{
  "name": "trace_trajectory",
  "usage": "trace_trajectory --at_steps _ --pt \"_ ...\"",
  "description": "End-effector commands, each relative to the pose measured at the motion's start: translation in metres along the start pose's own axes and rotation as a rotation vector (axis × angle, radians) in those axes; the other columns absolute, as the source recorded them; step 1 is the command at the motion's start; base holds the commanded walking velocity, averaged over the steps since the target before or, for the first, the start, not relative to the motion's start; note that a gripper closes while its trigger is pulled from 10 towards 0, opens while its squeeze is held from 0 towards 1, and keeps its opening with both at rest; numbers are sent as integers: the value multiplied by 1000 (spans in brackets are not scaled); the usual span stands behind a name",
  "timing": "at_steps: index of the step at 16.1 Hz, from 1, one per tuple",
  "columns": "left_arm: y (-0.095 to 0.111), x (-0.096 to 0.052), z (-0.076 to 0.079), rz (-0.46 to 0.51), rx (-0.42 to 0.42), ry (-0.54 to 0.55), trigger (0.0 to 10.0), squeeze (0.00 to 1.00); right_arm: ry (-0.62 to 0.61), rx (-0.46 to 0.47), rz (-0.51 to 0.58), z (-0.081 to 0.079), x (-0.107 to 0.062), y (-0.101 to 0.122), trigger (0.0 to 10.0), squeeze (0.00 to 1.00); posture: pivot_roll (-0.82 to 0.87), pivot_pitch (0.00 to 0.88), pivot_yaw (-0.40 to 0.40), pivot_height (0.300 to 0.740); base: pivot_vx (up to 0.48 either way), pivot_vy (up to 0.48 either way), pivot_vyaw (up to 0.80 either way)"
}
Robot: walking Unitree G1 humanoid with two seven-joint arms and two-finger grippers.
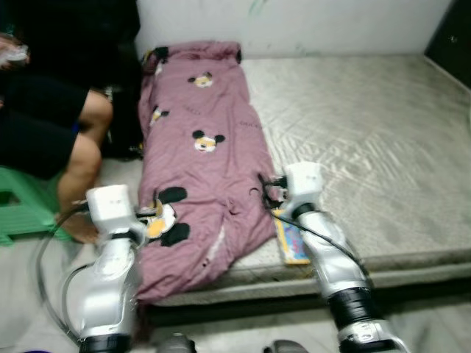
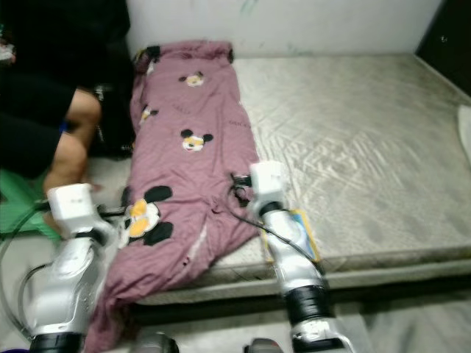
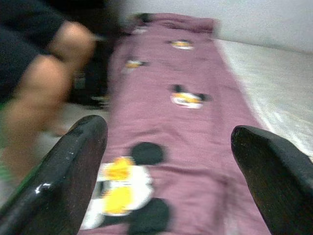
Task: Clean up the room
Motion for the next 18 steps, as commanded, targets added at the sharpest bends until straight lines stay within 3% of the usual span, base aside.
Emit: trace_trajectory --at_steps 1,6,9,18 --pt "0 -2 -9 -6 18 24 10000 0 16 14 17 -6 2 5 10000 0 -59 0 -34 740 0 0 0" --pt "0 -2 -9 -8 26 25 10000 0 21 8 17 -7 2 6 10000 0 -62 0 -32 740 0 -179 0" --pt "0 -2 -8 -10 22 21 10000 0 22 4 15 -7 1 5 10000 0 -63 0 -32 740 0 -312 717" --pt "-1 -2 -7 -13 18 20 10000 0 25 5 12 -7 1 5 10000 0 -64 0 -34 740 0 -304 0"
Point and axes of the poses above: a point about 5 cm out from each wrist's last joint towards the gripper, its own x axis pointing out of the wrist towards the gripper, its own y axis along the axis of the wrist's last joint, z = x × y, the point moved 4 cm from there along x, pointing out of the wrist towards the gripper, and after that the axes turned 6 degrees about -x, right-handed, at the moved point
